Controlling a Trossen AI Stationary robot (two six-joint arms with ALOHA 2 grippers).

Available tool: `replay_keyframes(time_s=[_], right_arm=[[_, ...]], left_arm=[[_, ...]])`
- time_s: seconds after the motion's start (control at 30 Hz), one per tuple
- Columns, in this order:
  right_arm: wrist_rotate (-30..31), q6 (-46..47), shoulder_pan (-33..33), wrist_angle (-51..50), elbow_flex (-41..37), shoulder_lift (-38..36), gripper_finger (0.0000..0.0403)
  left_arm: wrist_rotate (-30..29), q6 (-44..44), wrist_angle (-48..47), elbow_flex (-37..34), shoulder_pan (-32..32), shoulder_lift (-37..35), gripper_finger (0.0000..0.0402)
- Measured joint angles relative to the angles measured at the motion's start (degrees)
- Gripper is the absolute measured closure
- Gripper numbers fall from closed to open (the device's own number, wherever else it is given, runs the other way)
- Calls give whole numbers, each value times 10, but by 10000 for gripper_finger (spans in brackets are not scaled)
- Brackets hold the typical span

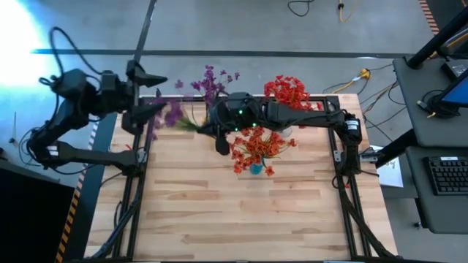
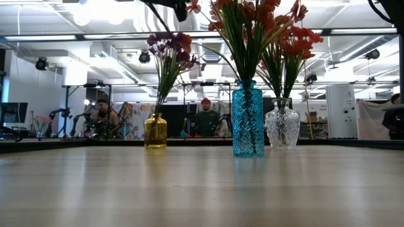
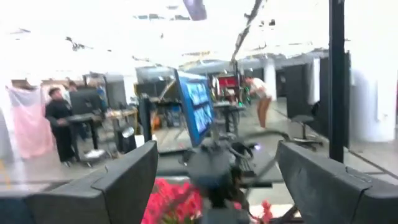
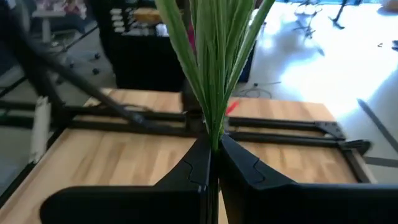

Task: Sort flowers into vase by color
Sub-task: Put the violet flowers into the yellow vase

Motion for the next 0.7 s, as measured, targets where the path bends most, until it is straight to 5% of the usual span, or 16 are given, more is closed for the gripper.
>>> replay_keyframes(time_s=[0.5, 0.7], right_arm=[[-1, -47, 75, -80, -2, -68, 390], [-1, -101, 112, -4, -3, -79, 390]], left_arm=[[1, 71, -137, 0, 0, -36, 88], [67, 72, -148, -43, 0, -54, 88]])
